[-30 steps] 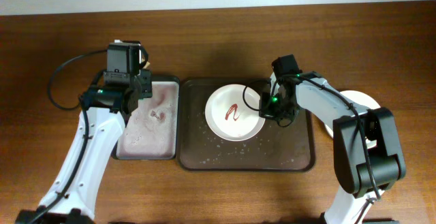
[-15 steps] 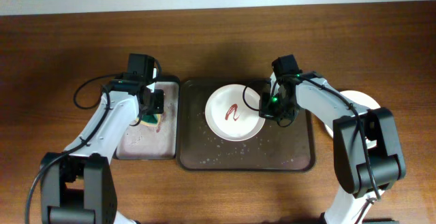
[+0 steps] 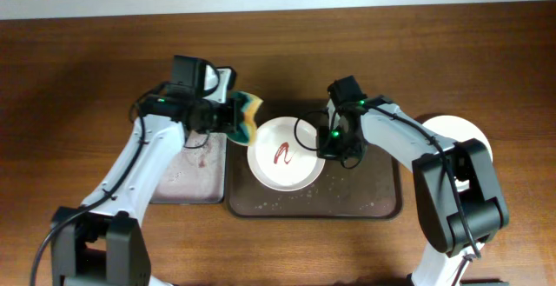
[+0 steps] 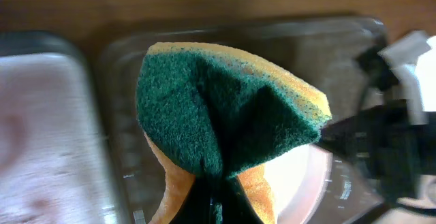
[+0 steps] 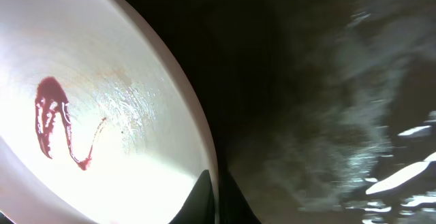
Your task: Clean dirty plates on tray and stack at the side
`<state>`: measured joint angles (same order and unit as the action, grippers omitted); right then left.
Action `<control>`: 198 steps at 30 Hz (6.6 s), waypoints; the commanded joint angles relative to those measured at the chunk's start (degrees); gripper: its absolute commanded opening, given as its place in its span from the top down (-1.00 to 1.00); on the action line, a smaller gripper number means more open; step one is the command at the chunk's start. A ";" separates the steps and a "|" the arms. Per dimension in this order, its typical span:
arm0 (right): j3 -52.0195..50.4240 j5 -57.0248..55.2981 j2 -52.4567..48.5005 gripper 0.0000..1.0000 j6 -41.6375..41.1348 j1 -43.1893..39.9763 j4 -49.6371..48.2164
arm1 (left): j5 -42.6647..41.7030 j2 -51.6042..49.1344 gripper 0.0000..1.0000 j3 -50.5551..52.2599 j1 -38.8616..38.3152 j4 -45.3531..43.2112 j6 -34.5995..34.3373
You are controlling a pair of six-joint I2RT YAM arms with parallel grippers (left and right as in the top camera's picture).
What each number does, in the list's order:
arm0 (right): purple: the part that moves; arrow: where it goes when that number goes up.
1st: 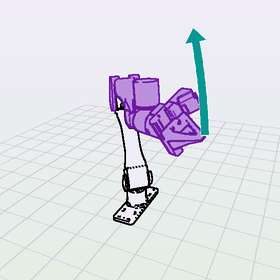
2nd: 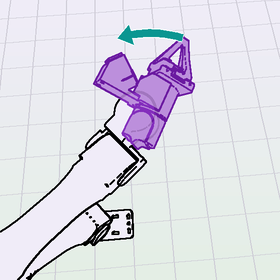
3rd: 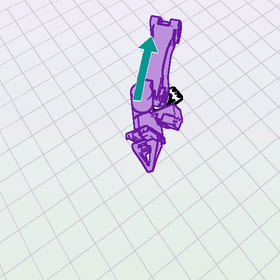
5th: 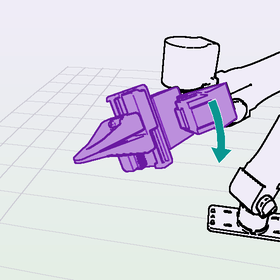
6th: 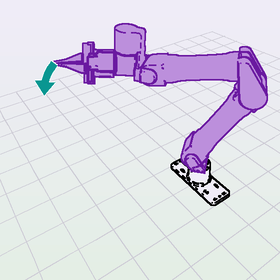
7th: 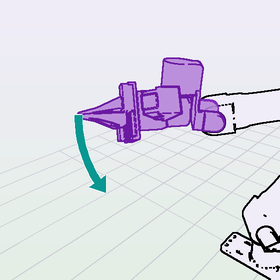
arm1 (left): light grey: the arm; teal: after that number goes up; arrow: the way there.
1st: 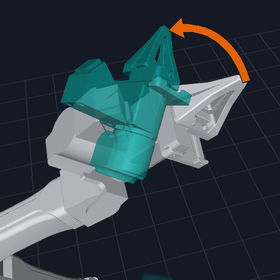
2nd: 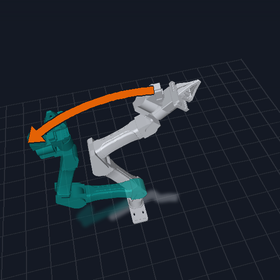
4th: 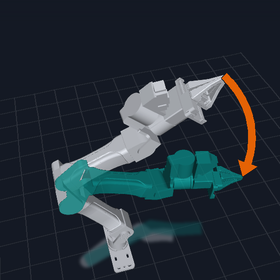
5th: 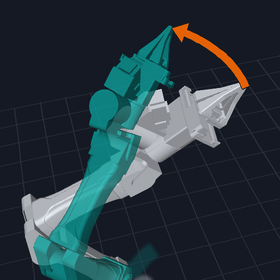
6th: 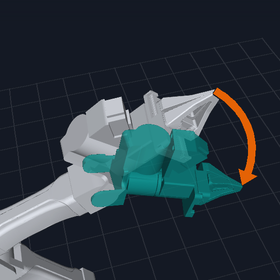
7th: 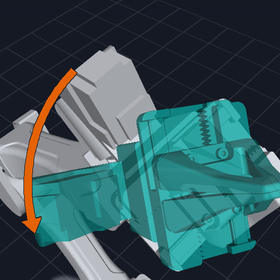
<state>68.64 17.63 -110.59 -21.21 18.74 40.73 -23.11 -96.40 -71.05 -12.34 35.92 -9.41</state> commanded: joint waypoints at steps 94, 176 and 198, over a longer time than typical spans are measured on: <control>-0.59 -0.28 -0.42 0.73 -0.33 1.14 0.39 | 27.43 -7.41 1.00 -20.26 -3.82 27.15 -7.61; 14.95 -34.40 15.74 0.92 -11.26 -11.26 19.63 | 19.50 -9.75 1.00 8.00 9.35 3.08 6.45; 12.13 -26.10 14.32 0.92 -6.95 -42.36 29.38 | 21.42 -9.73 -0.45 8.00 9.40 2.71 6.43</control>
<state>81.62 -10.83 -96.57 -31.29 -21.30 69.93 -2.28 -106.61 -64.05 -2.98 38.41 -2.98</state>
